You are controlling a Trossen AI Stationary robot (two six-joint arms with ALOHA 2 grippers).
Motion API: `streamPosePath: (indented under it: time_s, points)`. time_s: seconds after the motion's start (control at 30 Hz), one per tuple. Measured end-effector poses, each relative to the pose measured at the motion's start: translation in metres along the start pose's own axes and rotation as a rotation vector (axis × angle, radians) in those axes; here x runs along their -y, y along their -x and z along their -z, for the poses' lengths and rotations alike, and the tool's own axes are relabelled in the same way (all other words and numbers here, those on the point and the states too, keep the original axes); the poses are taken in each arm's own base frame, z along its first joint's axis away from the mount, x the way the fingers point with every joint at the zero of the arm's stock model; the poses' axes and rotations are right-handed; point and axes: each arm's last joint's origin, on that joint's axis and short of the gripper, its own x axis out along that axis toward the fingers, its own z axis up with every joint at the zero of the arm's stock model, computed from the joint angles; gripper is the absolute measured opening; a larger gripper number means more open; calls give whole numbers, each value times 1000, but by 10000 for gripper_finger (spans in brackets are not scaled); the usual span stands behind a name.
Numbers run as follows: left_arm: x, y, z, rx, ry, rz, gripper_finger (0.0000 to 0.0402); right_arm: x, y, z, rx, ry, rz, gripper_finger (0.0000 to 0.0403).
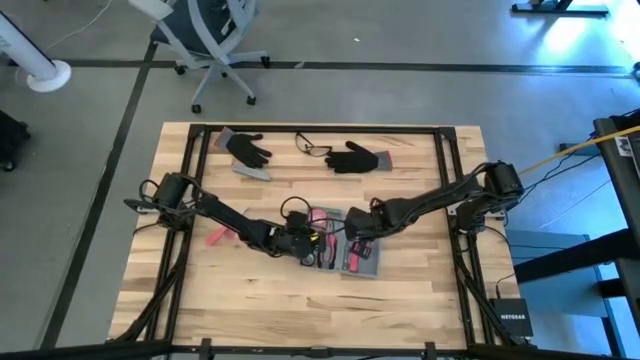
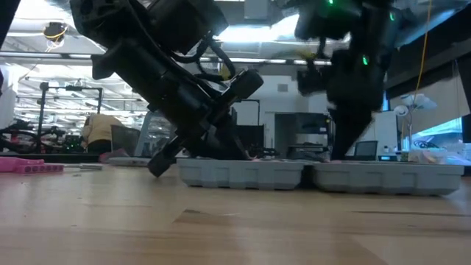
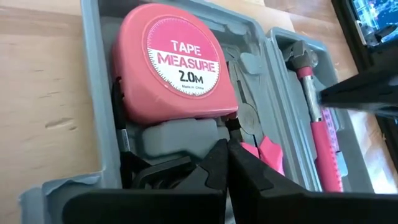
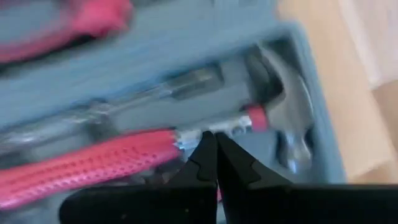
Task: Prefit tool cases
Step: Put the orange hammer into the gray tool case
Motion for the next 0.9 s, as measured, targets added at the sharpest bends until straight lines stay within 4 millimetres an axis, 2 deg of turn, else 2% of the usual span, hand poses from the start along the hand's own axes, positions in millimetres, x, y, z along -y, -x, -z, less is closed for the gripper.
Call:
streamPosePath:
  time_s: [0.07,0.13,0.27,0.37,0.43,0.5,0.57,0.67,0.73,0.83,0.9]
  points:
    - [0,0,0,1,6,-2,0,3,-11,8,-13,-61,0,0]
    - [0,0,0,1,8,-2,0,1,-10,11,11,-81,-11,0]
    - [0,1,1,6,6,0,0,6,15,2,29,-76,-13,0]
    - [0,1,2,6,8,-1,0,13,45,-9,102,-81,3,0]
    - [0,1,2,9,7,-1,0,16,52,-12,136,-89,28,0]
    - [0,1,2,10,7,0,0,17,48,-11,138,-91,68,0]
    - [0,1,2,12,7,0,0,19,35,-14,156,-104,79,0]
    - [0,1,2,14,7,0,0,21,-1,-9,139,-117,101,0]
    - [-1,2,2,18,5,-4,0,22,-18,-8,129,-132,85,0]
    - [-1,3,4,25,4,-4,0,22,-20,-8,121,-131,98,0]
    - [-1,3,4,23,4,-2,0,22,-6,-11,138,-116,66,0]
